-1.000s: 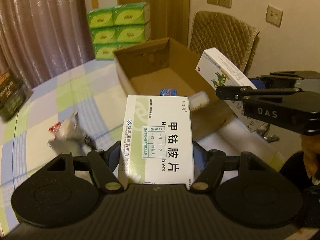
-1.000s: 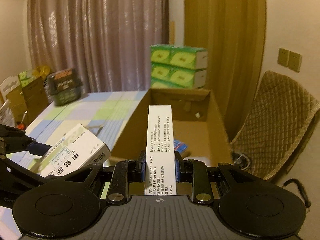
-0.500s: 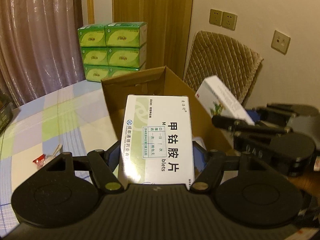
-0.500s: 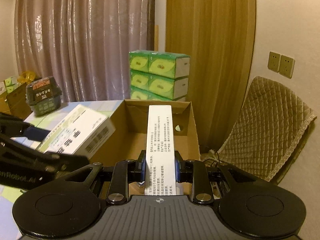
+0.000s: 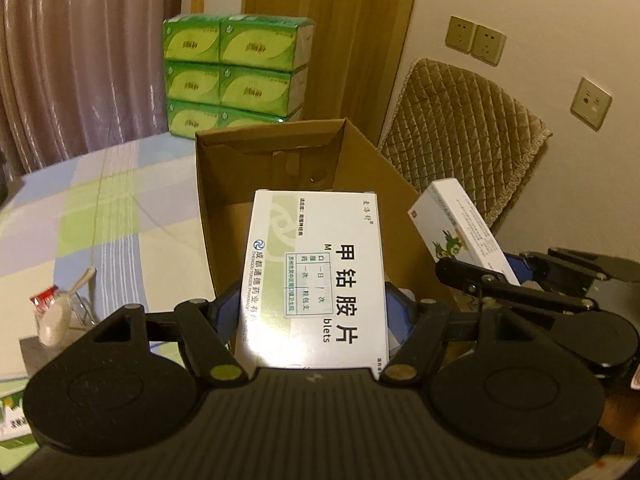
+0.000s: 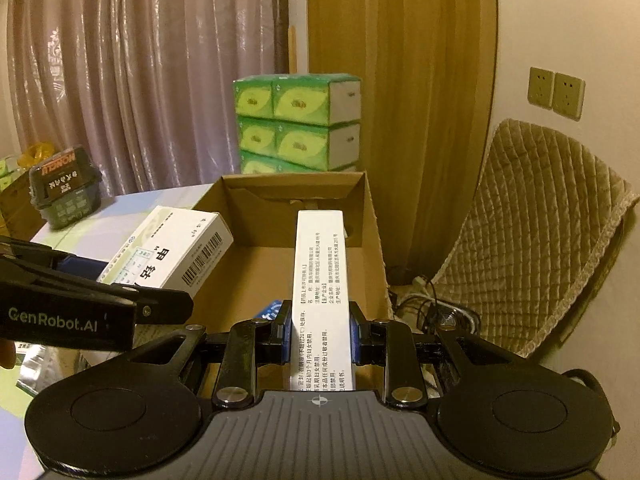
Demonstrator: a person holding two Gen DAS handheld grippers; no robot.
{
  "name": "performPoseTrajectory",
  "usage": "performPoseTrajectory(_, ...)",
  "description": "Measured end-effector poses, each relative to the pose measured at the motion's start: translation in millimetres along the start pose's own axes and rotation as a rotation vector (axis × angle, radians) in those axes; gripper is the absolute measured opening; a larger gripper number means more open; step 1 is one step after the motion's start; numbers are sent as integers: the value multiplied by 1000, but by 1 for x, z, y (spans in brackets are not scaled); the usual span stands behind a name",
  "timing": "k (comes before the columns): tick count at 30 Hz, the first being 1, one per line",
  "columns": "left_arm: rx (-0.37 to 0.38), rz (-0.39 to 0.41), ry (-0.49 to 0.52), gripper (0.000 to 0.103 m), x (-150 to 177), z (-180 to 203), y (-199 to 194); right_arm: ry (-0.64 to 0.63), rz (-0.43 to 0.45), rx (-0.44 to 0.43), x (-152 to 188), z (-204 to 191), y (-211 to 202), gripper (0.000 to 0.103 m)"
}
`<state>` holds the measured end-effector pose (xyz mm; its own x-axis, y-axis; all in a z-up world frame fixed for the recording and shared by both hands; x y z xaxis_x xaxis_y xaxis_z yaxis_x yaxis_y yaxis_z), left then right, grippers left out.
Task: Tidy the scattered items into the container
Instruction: 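Carry both held boxes over the open cardboard box, then open both grippers to drop the white boxes into the cardboard box, then move both grippers back toward the spray box and silver foil bag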
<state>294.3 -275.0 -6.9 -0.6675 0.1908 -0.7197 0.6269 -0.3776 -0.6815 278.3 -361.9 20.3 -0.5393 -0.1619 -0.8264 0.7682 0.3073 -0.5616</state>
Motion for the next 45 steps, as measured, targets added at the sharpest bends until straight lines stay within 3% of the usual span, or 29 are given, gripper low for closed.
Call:
performPoseTrajectory(5,6,-6,-45,67,1,-6,6,6,-2,2,1,2,3,23)
performPoseTrajectory(24,-25,7,-51,67,21,-22,-18,-13,-7,-33,1,-10,8,24)
performPoseTrajectory(26,-23,8,-53,68,23,-23,-19,-25,0,-30,2,-12,8,39)
performPoseTrajectory(27,-25,8,-52,68,24,-23,-20,-25,8,-26,2,-12,7,71)
performPoseTrajectory(28,-26,9,-53,68,24,-24,-21,-21,22,-25,3,-12,5,81)
performPoseTrajectory(45,-75,17,-93,73,56,-54,-53,-25,8,-23,26,-18,-14,81)
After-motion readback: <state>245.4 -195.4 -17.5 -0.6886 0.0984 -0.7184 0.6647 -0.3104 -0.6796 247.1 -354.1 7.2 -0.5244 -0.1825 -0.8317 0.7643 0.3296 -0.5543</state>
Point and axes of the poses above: each gripper's, at about its wrist camera, not at the fingertips, and y roughly the way its jaws point, z to its right, x to its underside, the point moved 6 cm from there along y, roughly the way its jaws point
